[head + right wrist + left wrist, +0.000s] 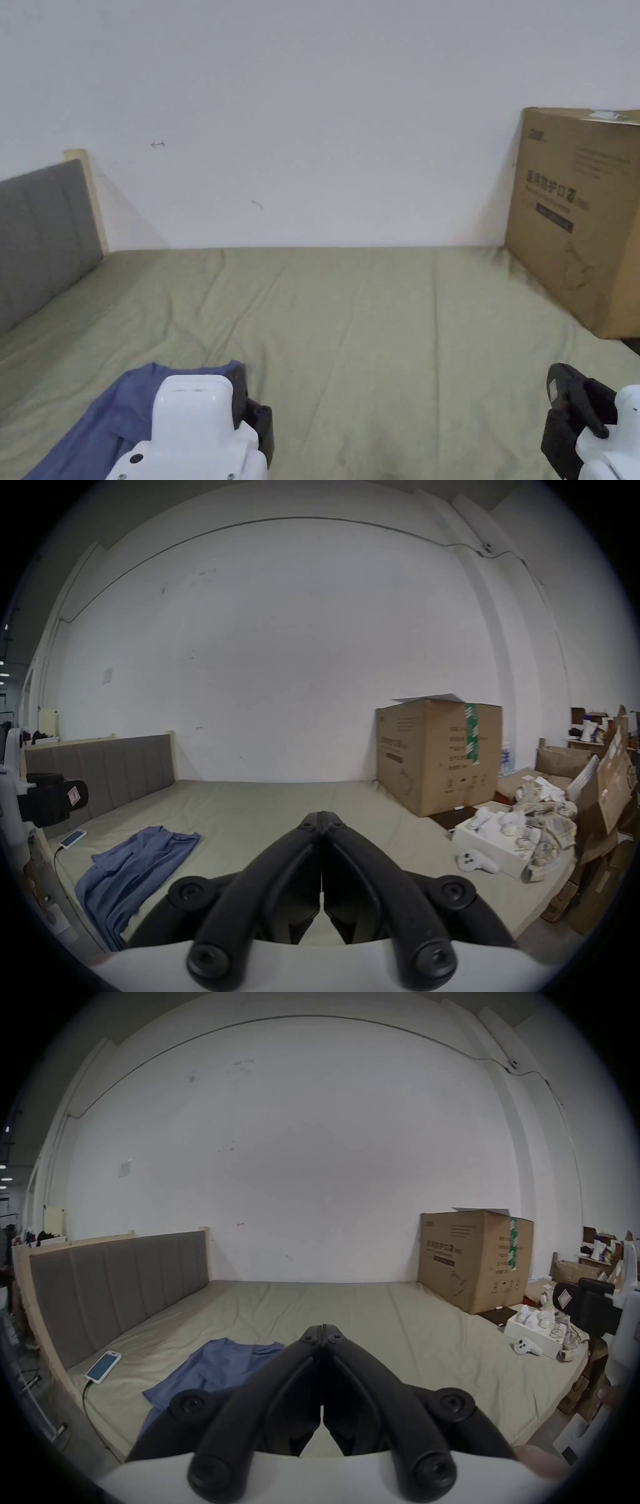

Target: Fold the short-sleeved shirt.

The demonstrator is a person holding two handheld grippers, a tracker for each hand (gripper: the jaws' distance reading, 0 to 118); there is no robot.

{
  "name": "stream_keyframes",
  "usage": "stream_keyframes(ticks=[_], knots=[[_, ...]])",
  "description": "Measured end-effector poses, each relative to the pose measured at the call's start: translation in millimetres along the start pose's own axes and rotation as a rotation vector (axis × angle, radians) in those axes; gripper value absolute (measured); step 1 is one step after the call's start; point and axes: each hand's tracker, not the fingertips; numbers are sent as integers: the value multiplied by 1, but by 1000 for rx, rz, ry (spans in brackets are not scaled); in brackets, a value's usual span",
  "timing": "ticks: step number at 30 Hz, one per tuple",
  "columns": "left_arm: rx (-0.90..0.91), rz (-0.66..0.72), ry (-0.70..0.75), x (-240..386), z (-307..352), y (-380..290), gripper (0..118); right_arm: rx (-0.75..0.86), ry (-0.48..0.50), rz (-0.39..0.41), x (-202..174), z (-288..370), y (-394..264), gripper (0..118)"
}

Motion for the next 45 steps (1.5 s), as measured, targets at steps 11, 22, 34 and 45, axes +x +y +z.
stream_keyframes(ticks=[11, 22, 34, 45], knots=[[-3, 11, 351, -122, 50, 0, 0, -49, 411, -7, -123, -45, 2, 0], [-167, 159, 172, -159, -32, 50, 0, -130, 434, -19, -96, -56, 0, 0], [-988, 385, -35, -224, -301, -77, 115, -361, 269, -99, -35, -106, -48, 0], [-1093, 88, 28, -205, -351, -173, 118, -508, 335, -90, -41, -123, -87, 0]])
